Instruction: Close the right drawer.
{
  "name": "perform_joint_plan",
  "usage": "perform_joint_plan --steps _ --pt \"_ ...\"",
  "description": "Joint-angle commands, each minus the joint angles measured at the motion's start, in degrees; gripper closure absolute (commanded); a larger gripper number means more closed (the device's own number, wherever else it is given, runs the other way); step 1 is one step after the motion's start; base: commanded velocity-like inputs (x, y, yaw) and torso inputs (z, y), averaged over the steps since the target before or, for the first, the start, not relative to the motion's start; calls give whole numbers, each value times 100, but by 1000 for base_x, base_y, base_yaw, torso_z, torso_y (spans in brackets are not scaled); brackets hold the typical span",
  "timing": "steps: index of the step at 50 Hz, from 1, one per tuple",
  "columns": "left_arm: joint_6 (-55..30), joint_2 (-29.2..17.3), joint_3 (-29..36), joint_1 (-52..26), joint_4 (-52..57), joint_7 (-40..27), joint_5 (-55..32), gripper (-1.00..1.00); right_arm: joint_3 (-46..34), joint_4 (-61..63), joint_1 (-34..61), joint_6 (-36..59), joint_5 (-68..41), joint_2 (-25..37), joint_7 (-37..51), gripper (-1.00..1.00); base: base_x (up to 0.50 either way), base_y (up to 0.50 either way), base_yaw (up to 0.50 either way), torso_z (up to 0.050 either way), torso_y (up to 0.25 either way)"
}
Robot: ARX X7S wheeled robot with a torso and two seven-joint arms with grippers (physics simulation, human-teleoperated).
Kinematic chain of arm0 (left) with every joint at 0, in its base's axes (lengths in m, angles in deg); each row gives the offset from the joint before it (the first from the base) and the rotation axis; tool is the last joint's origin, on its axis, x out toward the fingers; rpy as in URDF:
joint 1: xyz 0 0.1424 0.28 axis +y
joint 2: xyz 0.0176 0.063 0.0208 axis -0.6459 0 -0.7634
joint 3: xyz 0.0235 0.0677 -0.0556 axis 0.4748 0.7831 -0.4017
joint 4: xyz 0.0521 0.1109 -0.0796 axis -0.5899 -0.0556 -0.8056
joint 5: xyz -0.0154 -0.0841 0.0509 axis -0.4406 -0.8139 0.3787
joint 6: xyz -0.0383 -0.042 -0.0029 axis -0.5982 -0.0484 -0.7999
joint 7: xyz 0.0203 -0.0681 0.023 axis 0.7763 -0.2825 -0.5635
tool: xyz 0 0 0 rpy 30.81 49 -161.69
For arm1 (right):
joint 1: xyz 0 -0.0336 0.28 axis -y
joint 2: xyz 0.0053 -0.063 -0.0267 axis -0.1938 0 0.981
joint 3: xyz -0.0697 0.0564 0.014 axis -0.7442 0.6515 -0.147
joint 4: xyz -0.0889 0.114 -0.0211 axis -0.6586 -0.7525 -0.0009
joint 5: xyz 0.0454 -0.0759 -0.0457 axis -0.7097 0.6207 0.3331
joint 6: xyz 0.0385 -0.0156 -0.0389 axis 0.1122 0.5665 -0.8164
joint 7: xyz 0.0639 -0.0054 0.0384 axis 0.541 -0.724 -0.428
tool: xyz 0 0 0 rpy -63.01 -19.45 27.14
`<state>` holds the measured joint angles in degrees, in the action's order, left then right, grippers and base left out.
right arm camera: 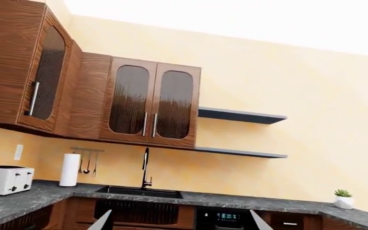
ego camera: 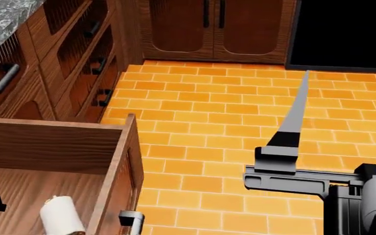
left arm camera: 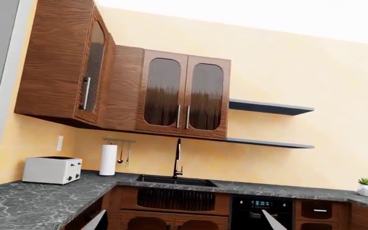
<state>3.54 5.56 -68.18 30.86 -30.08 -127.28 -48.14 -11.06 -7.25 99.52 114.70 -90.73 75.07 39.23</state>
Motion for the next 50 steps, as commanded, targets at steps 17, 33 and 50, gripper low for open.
perform_joint_plan --steps 17,33,50 --pt "81 -74 44 -26 -46 -29 -36 -100 -101 -50 18 -69 -6 51 12 -100 499 28 0 0 0" --pt "100 -92 90 -67 -45 -61 -45 -100 126 -61 -71 -285 -307 -26 4 -100 162 9 0 0 0" --pt "155 -110 138 -50 -94 -48 -32 -100 275 -543 -107 -443 -346 -82 -19 -100 0 0 0 0 0"
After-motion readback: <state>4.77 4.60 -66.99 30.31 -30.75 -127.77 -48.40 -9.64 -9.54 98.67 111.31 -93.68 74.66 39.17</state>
